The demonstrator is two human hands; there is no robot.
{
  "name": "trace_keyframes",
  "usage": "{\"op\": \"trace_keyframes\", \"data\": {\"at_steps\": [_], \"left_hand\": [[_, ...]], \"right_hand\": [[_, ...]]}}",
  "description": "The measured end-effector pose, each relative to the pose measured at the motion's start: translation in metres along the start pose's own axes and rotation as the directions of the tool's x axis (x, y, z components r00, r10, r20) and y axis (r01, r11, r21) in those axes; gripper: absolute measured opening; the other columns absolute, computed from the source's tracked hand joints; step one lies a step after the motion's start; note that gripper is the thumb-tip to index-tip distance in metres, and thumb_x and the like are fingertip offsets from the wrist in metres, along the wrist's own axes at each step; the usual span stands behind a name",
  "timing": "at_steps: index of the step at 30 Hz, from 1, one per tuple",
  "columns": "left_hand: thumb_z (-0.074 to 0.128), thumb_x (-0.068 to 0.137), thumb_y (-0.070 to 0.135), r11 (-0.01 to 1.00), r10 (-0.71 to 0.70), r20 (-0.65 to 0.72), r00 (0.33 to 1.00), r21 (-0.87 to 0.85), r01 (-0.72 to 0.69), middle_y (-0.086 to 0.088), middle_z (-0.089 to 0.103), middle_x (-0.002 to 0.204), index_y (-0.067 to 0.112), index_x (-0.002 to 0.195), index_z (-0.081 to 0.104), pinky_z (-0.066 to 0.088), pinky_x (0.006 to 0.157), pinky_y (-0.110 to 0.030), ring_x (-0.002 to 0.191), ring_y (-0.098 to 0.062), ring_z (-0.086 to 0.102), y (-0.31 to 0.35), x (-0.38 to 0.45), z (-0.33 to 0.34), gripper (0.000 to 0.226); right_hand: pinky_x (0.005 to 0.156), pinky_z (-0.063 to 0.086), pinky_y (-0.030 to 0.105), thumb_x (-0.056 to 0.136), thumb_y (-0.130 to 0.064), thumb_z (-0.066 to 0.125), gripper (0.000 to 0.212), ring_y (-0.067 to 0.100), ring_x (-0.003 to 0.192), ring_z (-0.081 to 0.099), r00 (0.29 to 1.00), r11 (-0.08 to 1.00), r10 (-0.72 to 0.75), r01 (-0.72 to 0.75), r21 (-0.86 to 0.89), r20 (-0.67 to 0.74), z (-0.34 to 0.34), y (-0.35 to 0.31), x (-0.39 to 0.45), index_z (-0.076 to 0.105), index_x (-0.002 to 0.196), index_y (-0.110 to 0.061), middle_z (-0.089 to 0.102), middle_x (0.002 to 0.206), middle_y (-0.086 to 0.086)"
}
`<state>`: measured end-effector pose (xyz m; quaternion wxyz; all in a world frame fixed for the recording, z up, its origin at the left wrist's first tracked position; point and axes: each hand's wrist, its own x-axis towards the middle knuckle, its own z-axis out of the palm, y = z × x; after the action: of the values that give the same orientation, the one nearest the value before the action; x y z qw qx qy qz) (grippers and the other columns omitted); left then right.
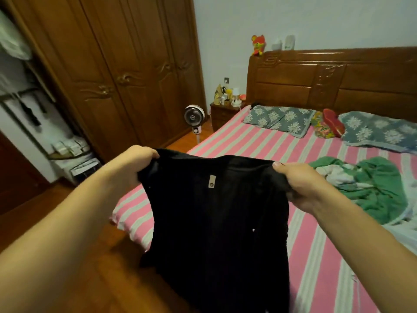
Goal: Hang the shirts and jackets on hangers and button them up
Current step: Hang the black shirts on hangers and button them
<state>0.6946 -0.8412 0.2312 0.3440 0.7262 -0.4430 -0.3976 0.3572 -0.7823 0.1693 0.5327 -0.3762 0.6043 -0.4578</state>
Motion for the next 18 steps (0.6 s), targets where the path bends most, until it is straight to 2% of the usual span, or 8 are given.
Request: {"op": "trace_keyframes", "data": {"at_steps": [2,5,8,11,13,15,17,18], "left_hand": [[0.049,0.099,0.006,0.959,0.012,0.049,0.999,-0.283,0.002,-0.013,0.057,0.077,0.007,0.093,0.055,0.048,0.037,-0.024,0.044,-0.017,0.062,0.017,0.012,-0.011,0.008],[0.045,0.103,0.011,0.91,0.108,0.183,0.977,-0.413,-0.023,-0.017,0.067,0.089,0.006,0.104,0.057,0.06,0.049,-0.038,0.064,-0.027,0.073,0.041,0.036,-0.019,0.014],[0.042,0.106,0.018,0.939,0.186,0.359,0.914,-0.338,-0.059,-0.014,0.074,0.092,0.009,0.116,0.059,0.062,0.076,-0.054,0.083,-0.036,0.076,0.051,0.081,-0.007,0.022],[0.049,0.103,0.022,0.957,0.27,0.419,0.867,-0.215,-0.194,-0.002,0.072,0.109,0.025,0.135,0.052,0.053,0.097,-0.05,0.095,-0.026,0.076,0.061,0.145,0.05,0.032],[0.06,0.098,0.033,0.943,0.325,0.528,0.785,-0.116,-0.312,0.001,0.062,0.134,0.032,0.157,0.026,0.046,0.107,-0.044,0.119,-0.022,0.064,0.051,0.193,0.102,0.068],[0.068,0.093,0.042,0.958,0.214,0.72,0.66,-0.023,-0.285,0.01,0.051,0.143,0.038,0.161,0.002,0.041,0.11,-0.036,0.127,-0.017,0.055,0.014,0.229,0.158,0.095],[0.064,0.099,0.035,0.958,0.095,0.843,0.53,0.067,-0.278,0.016,0.045,0.139,0.034,0.162,0.008,0.039,0.102,-0.023,0.122,-0.007,0.052,-0.036,0.244,0.193,0.084],[0.061,0.101,0.03,0.948,0.038,0.873,0.486,0.122,-0.292,0.016,0.045,0.139,0.031,0.161,0.02,0.04,0.099,-0.019,0.12,-0.004,0.052,-0.067,0.243,0.199,0.073]], "right_hand": [[0.045,0.049,0.024,0.106,-0.016,0.046,0.023,0.014,0.046,0.059,0.998,0.996,-0.053,0.051,0.067,0.025,0.028,-0.026,0.001,0.058,0.087,-0.009,0.062,0.067,0.008],[0.044,0.052,0.025,0.108,-0.012,0.04,0.02,0.015,0.047,0.066,0.993,0.975,-0.115,0.11,0.193,0.014,0.063,-0.051,0.011,0.055,0.097,-0.007,0.068,0.069,0.011],[0.046,0.056,0.028,0.107,-0.01,0.034,0.023,0.021,0.053,0.071,0.985,0.967,-0.153,0.166,0.192,-0.082,0.095,-0.056,0.047,0.057,0.109,-0.005,0.075,0.075,0.011],[0.046,0.056,0.027,0.105,-0.008,0.031,0.026,0.02,0.056,0.071,0.95,0.986,-0.083,0.122,0.112,-0.299,0.118,-0.047,0.121,0.05,0.123,-0.006,0.074,0.08,0.013],[0.056,0.059,0.03,0.106,-0.015,0.035,0.035,0.021,0.083,0.074,0.918,0.992,-0.024,0.072,0.107,-0.395,0.116,-0.026,0.185,0.046,0.139,-0.011,0.07,0.108,0.013],[0.083,0.058,0.035,0.107,-0.031,0.043,0.042,0.017,0.107,0.062,0.939,0.995,0.066,-0.035,0.096,-0.339,0.098,0.015,0.221,0.041,0.149,-0.029,0.056,0.138,0.0],[0.108,0.045,0.042,0.105,-0.04,0.047,0.042,0.016,0.111,0.054,0.937,0.976,0.202,-0.167,0.14,-0.284,0.083,0.066,0.22,0.045,0.146,-0.034,0.053,0.138,-0.005],[0.109,0.043,0.04,0.104,-0.039,0.049,0.038,0.016,0.115,0.056,0.919,0.957,0.286,-0.26,0.131,-0.27,0.079,0.097,0.209,0.051,0.142,-0.032,0.057,0.134,-0.004]]}}
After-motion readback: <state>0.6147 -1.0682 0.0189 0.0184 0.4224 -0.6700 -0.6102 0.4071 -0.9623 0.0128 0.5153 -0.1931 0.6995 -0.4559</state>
